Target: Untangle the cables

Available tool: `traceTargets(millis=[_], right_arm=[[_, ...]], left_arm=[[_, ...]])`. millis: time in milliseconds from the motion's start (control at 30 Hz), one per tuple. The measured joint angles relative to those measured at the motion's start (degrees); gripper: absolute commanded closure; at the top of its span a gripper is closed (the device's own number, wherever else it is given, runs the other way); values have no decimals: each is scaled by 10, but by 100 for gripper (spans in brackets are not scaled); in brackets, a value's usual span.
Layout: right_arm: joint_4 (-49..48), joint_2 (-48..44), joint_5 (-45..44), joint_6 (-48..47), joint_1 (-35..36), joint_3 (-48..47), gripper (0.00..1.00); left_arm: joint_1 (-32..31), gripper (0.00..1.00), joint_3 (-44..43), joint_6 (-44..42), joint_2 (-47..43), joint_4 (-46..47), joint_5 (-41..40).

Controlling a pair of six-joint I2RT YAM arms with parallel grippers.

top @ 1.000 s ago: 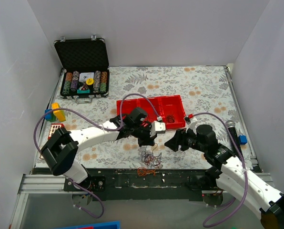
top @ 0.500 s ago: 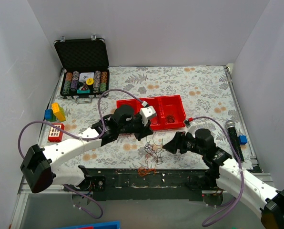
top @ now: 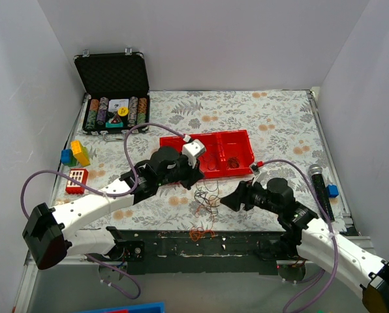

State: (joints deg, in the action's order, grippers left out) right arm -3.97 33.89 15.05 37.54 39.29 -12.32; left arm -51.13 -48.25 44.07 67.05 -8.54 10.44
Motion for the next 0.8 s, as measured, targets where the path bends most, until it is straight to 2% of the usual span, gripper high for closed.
traceTargets(millis=[233, 400, 533, 633, 800], right_arm=[[-16, 45, -69, 0, 83, 1, 25], [-22, 157, -148, -3, 157, -19, 33], [-24, 245, -198, -2, 183, -61, 40], [-32, 284, -233, -1, 195, -85, 44], [-41, 317, -275, 2, 219, -100, 56]], left_arm=[[0, 100, 23, 13, -11, -1, -56], [0, 100, 39, 14, -21, -4, -67], [0, 100, 39, 14, -23, -4, -68], [0, 100, 41, 14, -29, -4, -68], [0, 100, 47, 14, -44, -5, -66]])
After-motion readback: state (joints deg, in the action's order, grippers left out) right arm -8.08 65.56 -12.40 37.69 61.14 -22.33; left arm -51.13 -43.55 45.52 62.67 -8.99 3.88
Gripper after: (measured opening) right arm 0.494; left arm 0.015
